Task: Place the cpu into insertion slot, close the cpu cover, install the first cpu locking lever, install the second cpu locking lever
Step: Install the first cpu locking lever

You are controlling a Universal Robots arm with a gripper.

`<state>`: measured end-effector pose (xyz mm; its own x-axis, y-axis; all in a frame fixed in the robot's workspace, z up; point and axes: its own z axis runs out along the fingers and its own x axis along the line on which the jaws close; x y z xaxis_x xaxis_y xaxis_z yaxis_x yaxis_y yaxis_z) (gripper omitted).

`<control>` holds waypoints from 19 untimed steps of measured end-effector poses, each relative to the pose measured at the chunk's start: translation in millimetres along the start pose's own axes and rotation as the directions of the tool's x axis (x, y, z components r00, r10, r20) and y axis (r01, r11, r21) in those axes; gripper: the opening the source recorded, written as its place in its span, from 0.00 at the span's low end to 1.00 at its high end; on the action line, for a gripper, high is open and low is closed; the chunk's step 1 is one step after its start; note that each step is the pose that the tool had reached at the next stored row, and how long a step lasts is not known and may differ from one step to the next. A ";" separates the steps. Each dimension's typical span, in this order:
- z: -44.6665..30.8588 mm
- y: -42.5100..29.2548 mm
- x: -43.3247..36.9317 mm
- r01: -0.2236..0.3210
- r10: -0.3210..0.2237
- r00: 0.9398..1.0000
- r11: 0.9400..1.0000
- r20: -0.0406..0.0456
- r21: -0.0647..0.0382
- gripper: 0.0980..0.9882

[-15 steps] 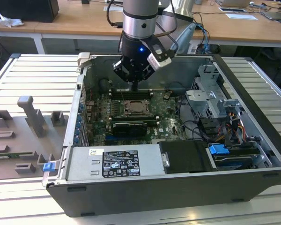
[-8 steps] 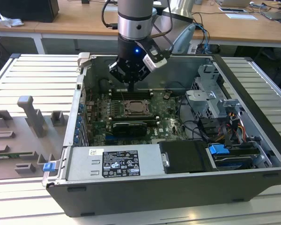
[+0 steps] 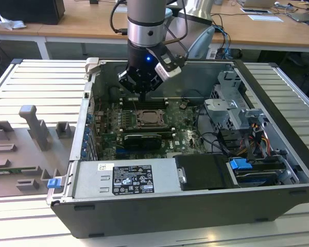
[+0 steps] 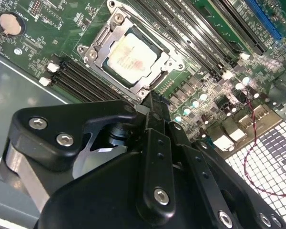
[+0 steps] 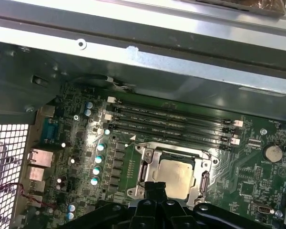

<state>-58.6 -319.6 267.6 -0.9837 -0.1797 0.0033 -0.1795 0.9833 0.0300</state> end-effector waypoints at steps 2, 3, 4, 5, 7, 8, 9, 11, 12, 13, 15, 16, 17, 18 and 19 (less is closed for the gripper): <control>0.3 0.3 1.7 0.000 0.000 1.000 1.000 0.000 0.000 0.01; 0.3 0.6 2.9 0.000 0.000 1.000 1.000 0.000 0.000 0.01; 0.4 0.8 4.0 0.000 0.000 1.000 1.000 0.000 0.000 0.01; 0.4 0.9 5.0 0.000 0.000 1.000 1.000 0.000 0.000 0.01; 0.7 1.2 6.5 0.000 0.000 1.000 1.000 0.000 0.000 0.01; 0.9 1.2 6.8 0.000 0.000 1.000 1.000 0.000 0.000 0.01; 1.0 1.3 7.1 0.000 0.000 1.000 1.000 0.000 0.000 0.01; 1.2 1.4 7.5 0.000 0.000 1.000 1.000 0.000 0.000 0.01; 1.3 1.4 7.7 0.000 0.000 1.000 1.000 0.001 0.000 0.01; 1.5 1.5 8.2 0.000 0.000 1.000 1.000 0.001 0.000 0.01; 1.7 1.8 9.5 0.000 0.000 1.000 1.000 0.001 0.000 0.01; 1.8 1.9 10.0 0.000 0.000 1.000 1.000 0.001 0.000 0.01; 1.8 2.0 10.9 0.000 0.000 1.000 1.000 0.001 0.000 0.01; 1.9 2.2 12.2 0.000 0.000 1.000 1.000 0.001 0.000 0.01; 2.0 2.9 16.1 0.000 0.000 1.000 1.000 0.001 0.000 0.01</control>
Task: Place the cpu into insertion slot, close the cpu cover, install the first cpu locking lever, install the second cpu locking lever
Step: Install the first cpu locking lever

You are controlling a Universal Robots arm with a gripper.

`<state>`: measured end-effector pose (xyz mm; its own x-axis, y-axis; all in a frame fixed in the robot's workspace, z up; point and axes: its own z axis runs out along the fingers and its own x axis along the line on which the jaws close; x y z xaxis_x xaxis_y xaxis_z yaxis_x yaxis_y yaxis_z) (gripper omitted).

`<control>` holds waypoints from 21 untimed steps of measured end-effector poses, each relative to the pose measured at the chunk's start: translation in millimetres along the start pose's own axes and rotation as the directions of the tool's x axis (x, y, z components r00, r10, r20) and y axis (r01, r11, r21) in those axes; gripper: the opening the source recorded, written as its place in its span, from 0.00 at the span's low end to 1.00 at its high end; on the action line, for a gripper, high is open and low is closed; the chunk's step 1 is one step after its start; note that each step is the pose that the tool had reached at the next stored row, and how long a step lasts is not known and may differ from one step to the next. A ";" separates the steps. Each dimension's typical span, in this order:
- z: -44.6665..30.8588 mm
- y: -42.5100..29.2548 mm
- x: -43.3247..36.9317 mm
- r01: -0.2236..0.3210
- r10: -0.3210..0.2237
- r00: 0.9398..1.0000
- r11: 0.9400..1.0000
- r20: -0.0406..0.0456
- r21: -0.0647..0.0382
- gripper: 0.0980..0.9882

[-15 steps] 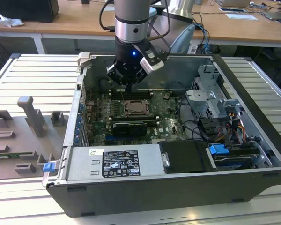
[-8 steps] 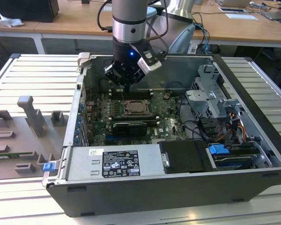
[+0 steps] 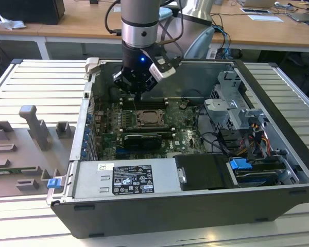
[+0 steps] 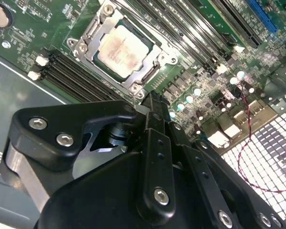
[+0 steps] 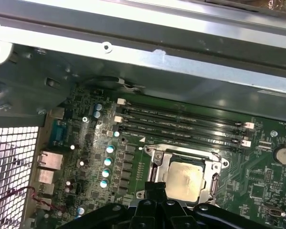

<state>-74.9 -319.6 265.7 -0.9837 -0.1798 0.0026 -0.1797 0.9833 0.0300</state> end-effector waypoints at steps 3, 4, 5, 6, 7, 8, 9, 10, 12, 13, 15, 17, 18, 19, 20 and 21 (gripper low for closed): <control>0.7 1.2 4.6 -0.013 0.013 1.000 1.000 0.001 0.000 0.01; 0.9 1.4 5.5 -0.020 0.020 1.000 1.000 0.001 0.000 0.01; 1.1 1.8 7.1 -0.028 0.028 1.000 1.000 0.001 0.000 0.01; 1.1 2.0 8.6 -0.031 0.031 1.000 1.000 0.001 -0.001 0.01; 1.2 2.4 10.5 -0.033 0.033 0.999 0.999 0.001 -0.002 0.01; 1.4 3.1 14.1 -0.035 0.035 0.999 0.999 0.002 -0.003 0.01; 1.7 3.8 17.1 -0.036 0.036 0.999 0.999 0.002 -0.004 0.01; 1.9 4.5 18.8 -0.037 0.037 0.999 0.999 0.002 -0.004 0.01; 2.6 7.3 22.4 -0.042 0.042 0.999 0.999 0.002 -0.004 0.01; 3.0 8.1 22.4 -0.045 0.045 0.999 0.999 0.002 -0.004 0.01; 3.8 11.4 21.8 -0.049 0.049 0.999 0.999 0.002 -0.003 0.01; 4.4 16.7 20.8 -0.049 0.049 0.999 0.999 0.002 -0.004 0.01; 4.6 19.5 20.4 -0.049 0.049 0.999 0.999 0.002 -0.004 0.01; 4.6 21.5 20.1 -0.049 0.049 0.999 0.999 0.002 -0.004 0.01; 4.6 23.4 19.8 -0.049 0.049 0.999 0.999 0.002 -0.004 0.01; 4.7 24.9 19.6 -0.049 0.049 0.999 0.999 0.002 -0.004 0.01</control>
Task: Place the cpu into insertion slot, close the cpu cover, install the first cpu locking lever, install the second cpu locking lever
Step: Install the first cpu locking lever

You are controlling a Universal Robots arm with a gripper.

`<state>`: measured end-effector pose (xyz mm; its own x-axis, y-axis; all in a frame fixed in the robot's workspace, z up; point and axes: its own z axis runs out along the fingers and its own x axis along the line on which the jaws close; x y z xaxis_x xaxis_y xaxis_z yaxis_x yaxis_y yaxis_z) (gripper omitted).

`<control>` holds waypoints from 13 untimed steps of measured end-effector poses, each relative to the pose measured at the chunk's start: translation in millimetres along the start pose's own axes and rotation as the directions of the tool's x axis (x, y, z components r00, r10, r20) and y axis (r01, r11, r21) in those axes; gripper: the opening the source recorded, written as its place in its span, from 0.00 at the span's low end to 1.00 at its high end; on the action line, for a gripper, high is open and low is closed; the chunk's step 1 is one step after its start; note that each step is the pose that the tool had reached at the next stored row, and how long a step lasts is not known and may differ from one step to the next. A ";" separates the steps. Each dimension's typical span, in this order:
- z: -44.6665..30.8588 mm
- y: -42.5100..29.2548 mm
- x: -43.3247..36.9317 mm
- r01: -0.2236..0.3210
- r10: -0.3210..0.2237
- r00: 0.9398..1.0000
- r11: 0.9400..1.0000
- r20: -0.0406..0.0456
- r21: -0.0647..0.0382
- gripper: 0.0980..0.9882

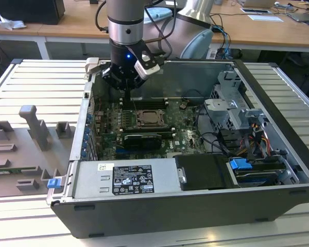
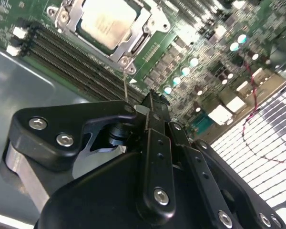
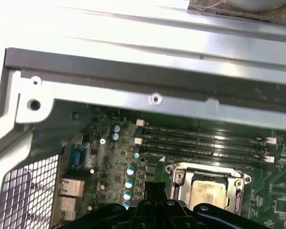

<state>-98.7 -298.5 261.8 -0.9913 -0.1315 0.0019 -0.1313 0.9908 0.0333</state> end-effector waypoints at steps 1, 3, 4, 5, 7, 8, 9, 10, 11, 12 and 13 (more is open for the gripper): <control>0.1 1.2 -0.1 0.000 0.000 1.000 1.000 0.000 0.000 0.01; 0.3 1.6 -0.2 0.000 0.000 1.000 1.000 0.000 0.000 0.01; 0.4 1.6 -0.2 0.000 0.000 1.000 1.000 0.000 0.000 0.01; 0.5 1.6 -0.2 0.000 0.000 1.000 1.000 0.000 0.000 0.01; 0.6 1.6 -0.3 -0.001 0.001 1.000 1.000 0.000 0.000 0.01; 0.7 1.6 -0.5 0.000 0.000 1.000 1.000 0.000 0.000 0.01; 0.7 1.5 -1.1 0.000 0.000 1.000 1.000 0.000 0.000 0.01; 0.9 1.3 -2.8 0.000 0.000 1.000 1.000 0.000 0.000 0.01; 0.9 1.2 -3.8 0.000 0.000 1.000 1.000 0.000 0.000 0.01; 1.0 1.0 -4.7 0.000 0.000 1.000 1.000 0.000 0.000 0.01; 1.2 0.8 -6.6 0.000 0.000 1.000 1.000 0.000 0.000 0.01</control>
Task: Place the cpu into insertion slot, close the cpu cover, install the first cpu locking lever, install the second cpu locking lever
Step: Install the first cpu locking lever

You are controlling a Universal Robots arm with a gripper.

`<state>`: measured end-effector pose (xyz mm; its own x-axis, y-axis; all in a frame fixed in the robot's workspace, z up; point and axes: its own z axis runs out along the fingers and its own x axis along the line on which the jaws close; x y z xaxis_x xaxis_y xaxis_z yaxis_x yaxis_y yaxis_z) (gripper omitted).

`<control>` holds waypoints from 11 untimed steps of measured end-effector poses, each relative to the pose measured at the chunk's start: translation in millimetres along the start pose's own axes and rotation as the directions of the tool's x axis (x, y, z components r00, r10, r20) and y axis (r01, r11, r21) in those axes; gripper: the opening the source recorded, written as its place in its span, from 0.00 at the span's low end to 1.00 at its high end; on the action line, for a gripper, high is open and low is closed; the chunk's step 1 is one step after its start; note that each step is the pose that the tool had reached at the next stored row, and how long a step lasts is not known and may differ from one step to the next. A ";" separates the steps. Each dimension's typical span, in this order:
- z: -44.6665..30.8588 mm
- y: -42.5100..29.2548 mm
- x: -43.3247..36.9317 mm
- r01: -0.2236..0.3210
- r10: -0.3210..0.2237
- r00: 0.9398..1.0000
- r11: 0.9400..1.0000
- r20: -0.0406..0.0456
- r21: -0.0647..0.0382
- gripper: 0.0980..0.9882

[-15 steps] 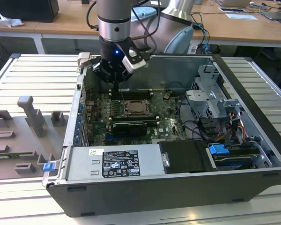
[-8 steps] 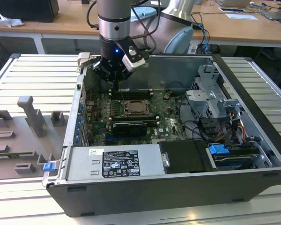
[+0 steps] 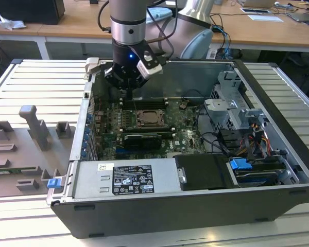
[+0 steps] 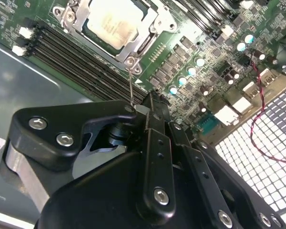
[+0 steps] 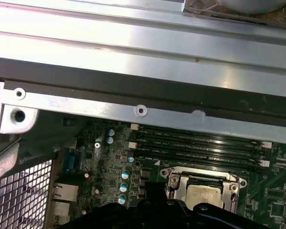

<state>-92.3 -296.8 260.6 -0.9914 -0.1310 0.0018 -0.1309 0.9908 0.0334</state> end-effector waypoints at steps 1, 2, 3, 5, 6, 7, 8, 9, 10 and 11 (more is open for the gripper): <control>0.0 -0.2 -1.1 0.000 0.000 1.000 1.000 0.000 0.000 0.01; 0.1 -0.3 -1.9 0.000 0.000 1.000 1.000 0.000 0.000 0.01; 0.2 -0.4 -3.1 0.000 0.000 1.000 1.000 0.000 0.000 0.01; 0.3 -0.6 -4.6 -0.001 0.001 1.000 1.000 0.000 0.000 0.01; 0.4 -0.7 -5.8 -0.001 0.001 1.000 1.000 0.000 0.000 0.01; 0.4 -0.9 -7.1 -0.001 0.001 1.000 1.000 0.000 0.000 0.01; 0.5 -1.1 -8.6 -0.001 0.001 1.000 1.000 0.000 0.000 0.01; 0.6 -1.4 -10.1 -0.001 0.001 1.000 1.000 0.000 0.000 0.01; 0.7 -1.6 -12.1 -0.001 0.001 1.000 1.000 0.000 0.000 0.01; 0.7 -1.7 -13.0 -0.002 0.002 1.000 1.000 0.000 0.000 0.01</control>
<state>-79.2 -296.8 259.8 -0.9916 -0.1293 0.0019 -0.1292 0.9911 0.0334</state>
